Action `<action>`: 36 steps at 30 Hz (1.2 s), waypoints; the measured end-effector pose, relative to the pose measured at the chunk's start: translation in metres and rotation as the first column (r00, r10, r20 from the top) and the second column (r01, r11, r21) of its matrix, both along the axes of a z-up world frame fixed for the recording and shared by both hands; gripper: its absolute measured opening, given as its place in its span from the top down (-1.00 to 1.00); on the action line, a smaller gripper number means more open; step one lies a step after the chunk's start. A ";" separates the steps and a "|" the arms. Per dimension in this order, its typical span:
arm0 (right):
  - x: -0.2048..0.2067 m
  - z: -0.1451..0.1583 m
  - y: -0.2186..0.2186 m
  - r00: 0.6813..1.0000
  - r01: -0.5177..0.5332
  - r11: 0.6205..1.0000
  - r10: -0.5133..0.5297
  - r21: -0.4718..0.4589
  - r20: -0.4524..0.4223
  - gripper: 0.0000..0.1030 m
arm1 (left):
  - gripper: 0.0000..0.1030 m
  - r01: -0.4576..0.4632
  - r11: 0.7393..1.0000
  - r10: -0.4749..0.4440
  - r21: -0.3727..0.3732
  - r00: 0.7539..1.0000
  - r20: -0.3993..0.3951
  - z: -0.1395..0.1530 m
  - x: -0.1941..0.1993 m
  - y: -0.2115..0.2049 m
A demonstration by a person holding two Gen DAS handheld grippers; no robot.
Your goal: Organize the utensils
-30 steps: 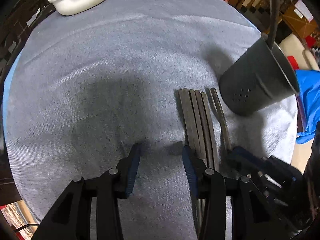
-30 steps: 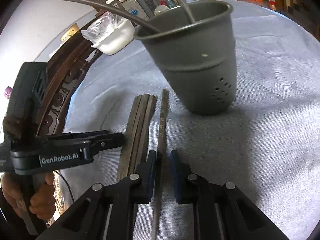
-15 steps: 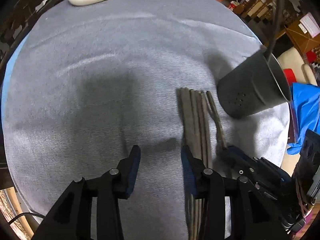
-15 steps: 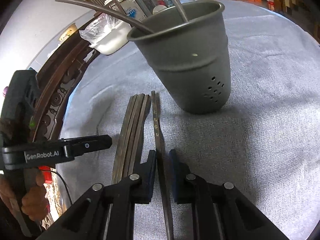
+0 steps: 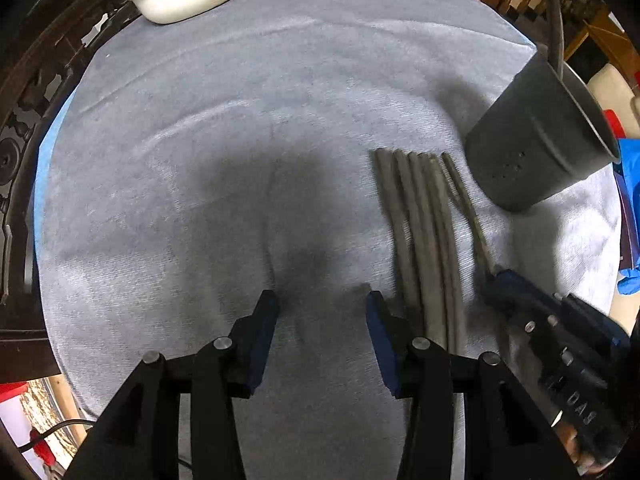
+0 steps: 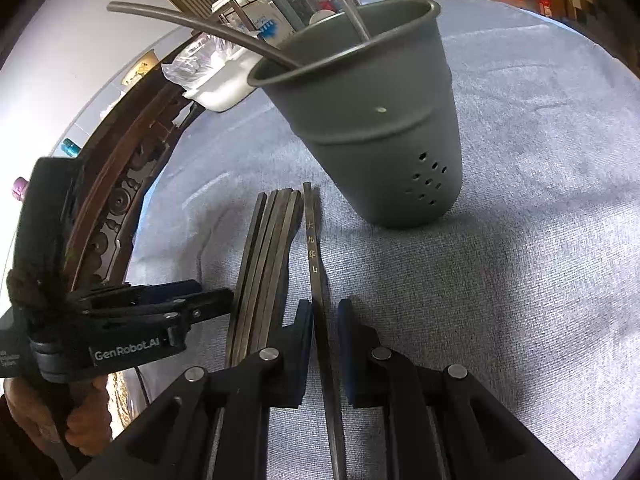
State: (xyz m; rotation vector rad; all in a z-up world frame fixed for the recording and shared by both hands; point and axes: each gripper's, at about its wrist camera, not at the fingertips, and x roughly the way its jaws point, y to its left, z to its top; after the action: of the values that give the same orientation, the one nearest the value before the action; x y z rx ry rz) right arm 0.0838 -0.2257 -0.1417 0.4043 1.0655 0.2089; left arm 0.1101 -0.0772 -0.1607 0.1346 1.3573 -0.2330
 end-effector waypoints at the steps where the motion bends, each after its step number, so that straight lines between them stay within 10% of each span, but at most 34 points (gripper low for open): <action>1: 0.001 0.001 0.002 1.000 -0.005 1.000 0.005 -0.011 -0.005 0.71 | 0.09 -0.001 1.000 0.001 -0.001 1.000 0.002 -0.005 -0.007 0.007; 11: 0.017 0.004 0.017 1.000 0.014 0.994 -0.015 -0.112 -0.009 0.70 | 0.10 -0.067 0.989 0.063 -0.133 0.997 -0.034 -0.001 -0.004 0.043; 36: 0.005 0.001 -0.005 0.999 0.034 0.998 -0.035 -0.050 -0.012 0.82 | 0.09 -0.074 0.992 0.072 -0.103 0.997 -0.023 -0.001 0.018 -0.029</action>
State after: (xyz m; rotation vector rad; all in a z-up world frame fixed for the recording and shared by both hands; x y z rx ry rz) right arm 0.0892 -0.2303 -0.1408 0.3794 1.0731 0.1489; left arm 0.1281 -0.1061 -0.1614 -0.0040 1.3641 -0.2435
